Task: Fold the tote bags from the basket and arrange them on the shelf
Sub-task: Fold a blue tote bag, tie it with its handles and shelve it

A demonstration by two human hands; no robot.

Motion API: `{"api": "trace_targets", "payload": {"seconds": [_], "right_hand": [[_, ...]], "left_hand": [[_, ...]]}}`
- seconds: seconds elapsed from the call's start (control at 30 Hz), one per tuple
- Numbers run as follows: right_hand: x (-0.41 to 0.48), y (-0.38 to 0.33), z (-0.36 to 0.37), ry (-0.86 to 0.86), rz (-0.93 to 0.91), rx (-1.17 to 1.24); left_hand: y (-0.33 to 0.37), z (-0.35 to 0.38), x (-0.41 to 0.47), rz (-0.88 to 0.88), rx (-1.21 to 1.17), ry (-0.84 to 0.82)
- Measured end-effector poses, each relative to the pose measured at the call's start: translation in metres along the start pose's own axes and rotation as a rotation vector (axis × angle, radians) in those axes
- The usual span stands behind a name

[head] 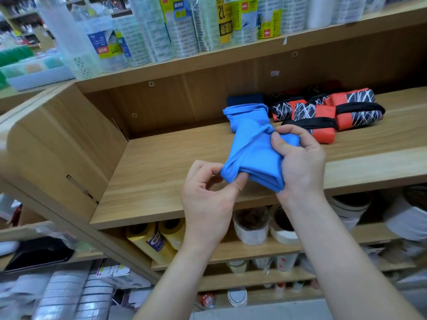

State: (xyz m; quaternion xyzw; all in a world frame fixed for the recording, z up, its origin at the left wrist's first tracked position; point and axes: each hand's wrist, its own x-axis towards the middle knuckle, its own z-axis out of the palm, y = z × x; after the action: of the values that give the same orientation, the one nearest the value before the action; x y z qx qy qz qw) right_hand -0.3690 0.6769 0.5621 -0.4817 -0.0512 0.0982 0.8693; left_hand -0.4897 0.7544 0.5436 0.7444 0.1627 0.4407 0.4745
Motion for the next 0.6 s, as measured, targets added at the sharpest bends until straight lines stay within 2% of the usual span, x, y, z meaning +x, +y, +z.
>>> {"api": "trace_targets", "payload": {"seconds": [0.17, 0.27, 0.37, 0.47, 0.6], "right_hand": [[0.003, 0.010, 0.004, 0.141, -0.138, -0.059], [0.006, 0.015, 0.003, 0.170, -0.166, -0.077], [0.000, 0.017, 0.003, 0.055, -0.126, -0.110], [-0.009, 0.019, 0.004, -0.176, -0.074, -0.182], [-0.009, 0.012, -0.003, -0.306, -0.240, -0.478]], "left_hand": [[0.002, 0.010, -0.017, 0.090, 0.117, -0.068], [0.000, 0.011, -0.015, 0.156, 0.202, -0.107], [-0.001, 0.008, -0.009, 0.177, 0.221, -0.032], [0.002, 0.006, -0.005, 0.182, 0.254, 0.054], [0.012, -0.002, -0.002, 0.162, 0.278, 0.025]]}}
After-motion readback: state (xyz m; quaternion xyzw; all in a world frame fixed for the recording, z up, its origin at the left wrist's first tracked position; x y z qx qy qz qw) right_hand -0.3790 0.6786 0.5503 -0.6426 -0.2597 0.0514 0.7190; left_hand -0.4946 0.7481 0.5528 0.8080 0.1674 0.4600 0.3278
